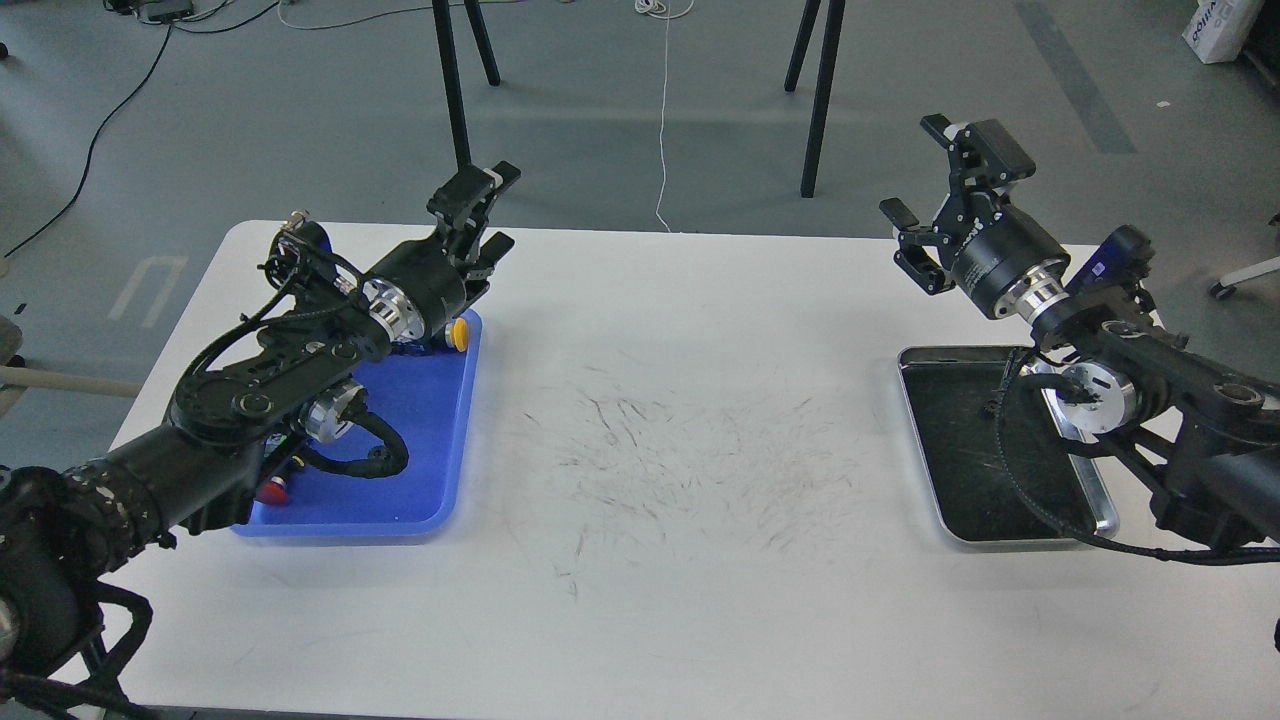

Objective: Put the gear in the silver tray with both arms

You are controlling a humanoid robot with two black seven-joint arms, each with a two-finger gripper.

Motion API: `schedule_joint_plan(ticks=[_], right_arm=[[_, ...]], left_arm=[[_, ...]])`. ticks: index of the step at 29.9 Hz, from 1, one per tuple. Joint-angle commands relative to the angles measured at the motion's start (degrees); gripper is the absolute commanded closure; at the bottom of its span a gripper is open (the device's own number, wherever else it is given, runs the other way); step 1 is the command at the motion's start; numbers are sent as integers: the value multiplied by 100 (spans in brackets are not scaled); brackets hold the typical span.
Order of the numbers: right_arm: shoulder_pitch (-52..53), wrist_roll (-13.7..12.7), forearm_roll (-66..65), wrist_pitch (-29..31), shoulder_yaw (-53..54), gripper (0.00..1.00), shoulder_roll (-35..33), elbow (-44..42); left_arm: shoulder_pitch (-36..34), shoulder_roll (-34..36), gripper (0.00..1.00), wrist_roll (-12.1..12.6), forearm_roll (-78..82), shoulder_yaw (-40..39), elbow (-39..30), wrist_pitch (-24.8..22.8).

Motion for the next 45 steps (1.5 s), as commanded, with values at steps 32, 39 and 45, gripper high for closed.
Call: schedule_joint_plan(ticks=[32, 39, 45], right_arm=[[-116, 26, -2, 22, 48, 2, -543, 149], [-125, 26, -2, 13, 39, 2, -543, 184], [-134, 35, -2, 5, 31, 2, -543, 184]], left_arm=[[-176, 2427, 0, 0, 6804, 1358, -1705, 495], [-184, 2717, 1, 0, 7086, 1376, -1996, 495], [-184, 2867, 3, 0, 7351, 1631, -2014, 521]])
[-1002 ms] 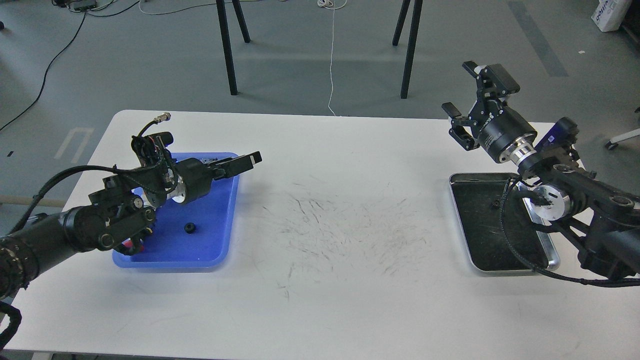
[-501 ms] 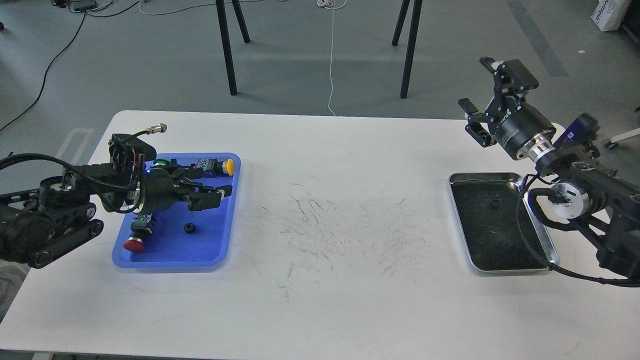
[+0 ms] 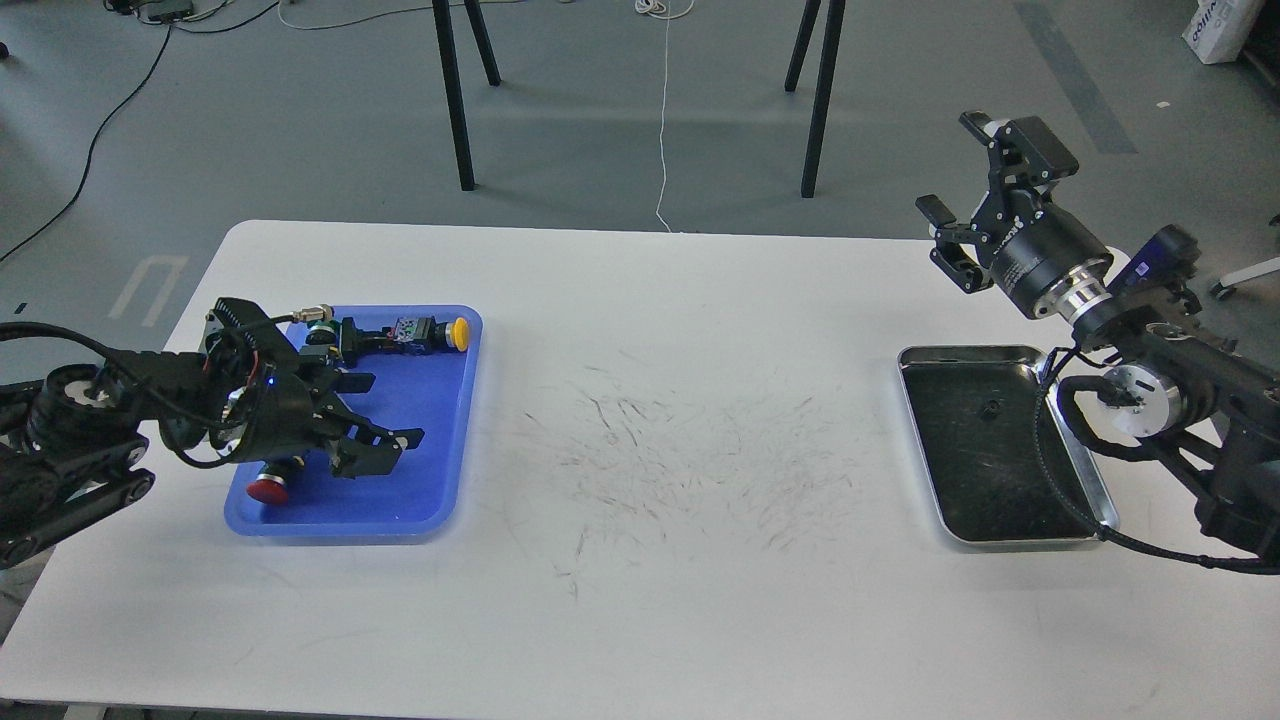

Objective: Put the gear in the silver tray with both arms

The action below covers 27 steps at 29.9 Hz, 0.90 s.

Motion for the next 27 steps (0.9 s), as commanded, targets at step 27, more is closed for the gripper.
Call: schedule_joint_plan(ticks=[27], right_arm=[[-172, 8, 0, -47, -11, 2, -178, 236]], left_arm=[[74, -39, 36, -1, 240, 479, 38, 342]])
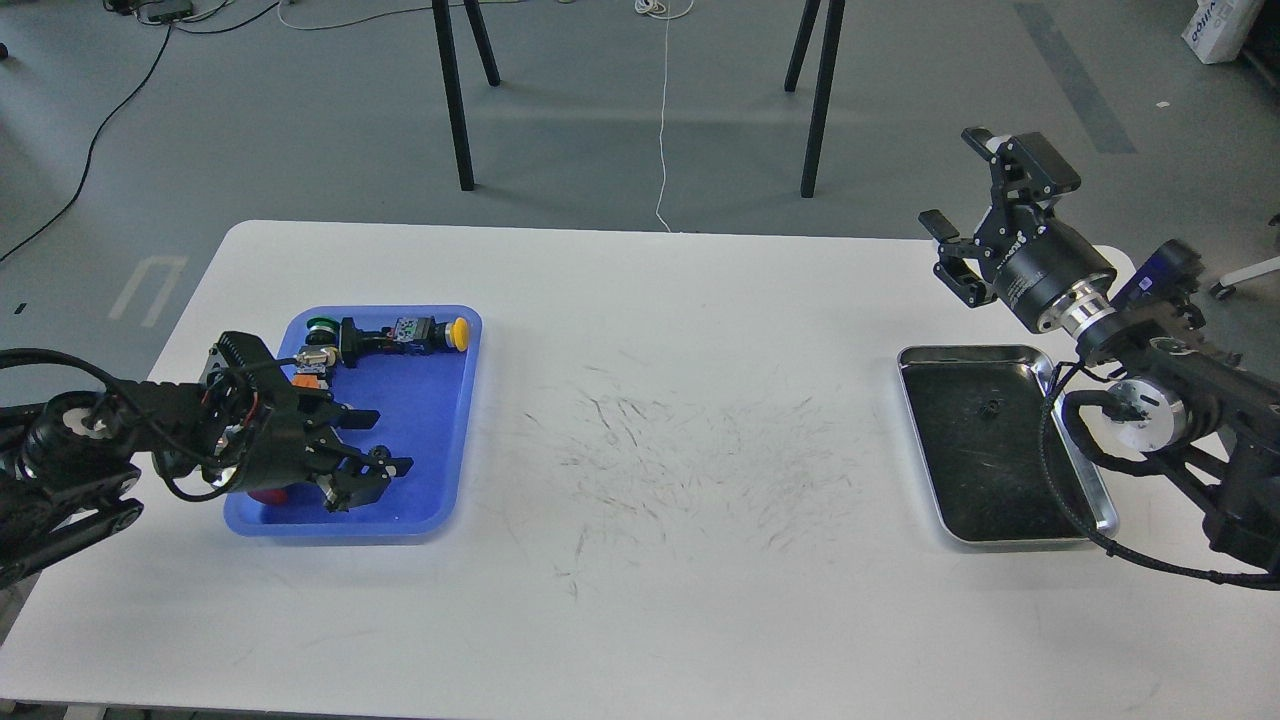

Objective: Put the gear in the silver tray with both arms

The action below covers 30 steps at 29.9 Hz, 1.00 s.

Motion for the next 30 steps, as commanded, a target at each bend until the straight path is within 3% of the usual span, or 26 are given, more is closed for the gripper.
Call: schedule_joint_plan(ticks=[1, 30], right_arm=[[-3, -1, 0, 0, 0, 2, -45, 20], [-178, 17, 0, -17, 0, 2, -89, 38]], left_arm=[[-8, -11, 37, -1, 6, 165, 45, -1], [-26, -55, 74, -1, 199, 201, 177, 25]])
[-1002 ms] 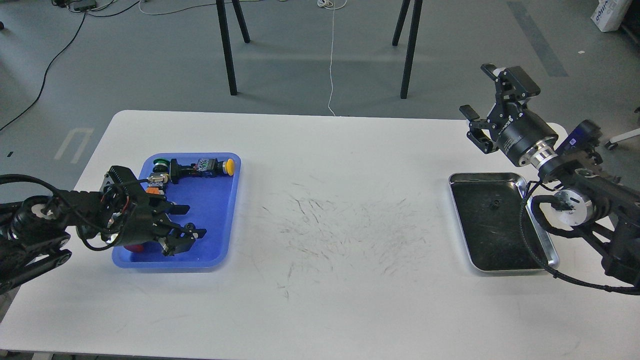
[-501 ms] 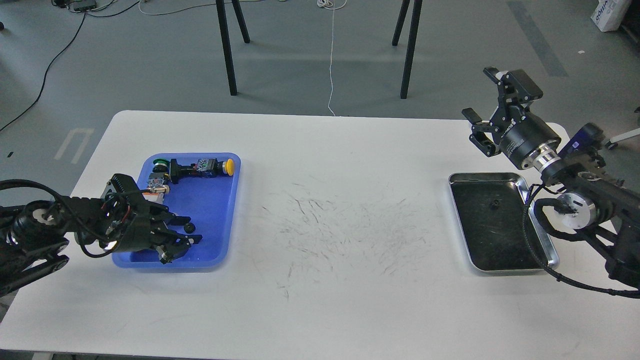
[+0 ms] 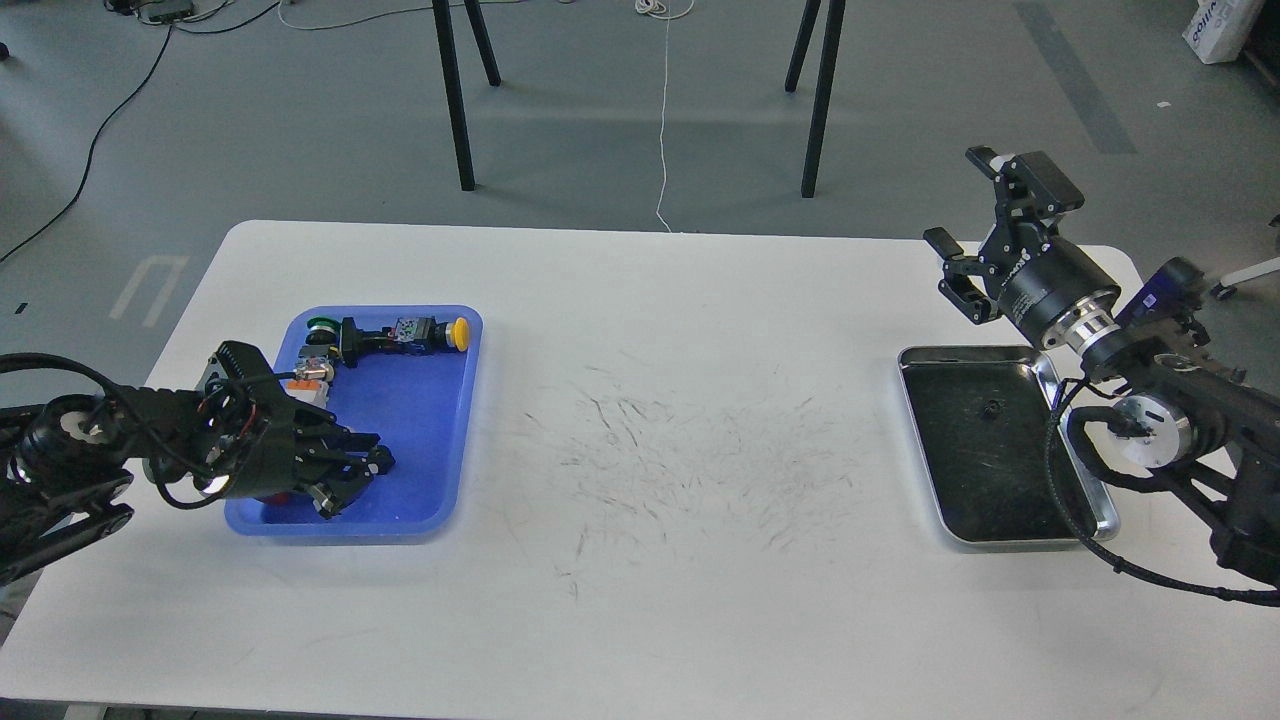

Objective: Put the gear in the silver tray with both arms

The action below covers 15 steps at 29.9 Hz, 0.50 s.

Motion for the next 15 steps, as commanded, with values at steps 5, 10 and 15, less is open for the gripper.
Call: schedule_joint_plan(ticks=[5, 10, 15], right_arm=[[-55, 3, 0, -2, 1, 2, -25, -8], [-63, 3, 0, 7, 1, 2, -51, -25], [-72, 12, 0, -2, 19, 2, -121, -16]], left_arm=[[-2, -106, 80, 0, -12, -7, -10, 156], [-81, -88, 83, 0, -29, -50, -45, 280], [-467, -18, 83, 0, -257, -77, -80, 280]])
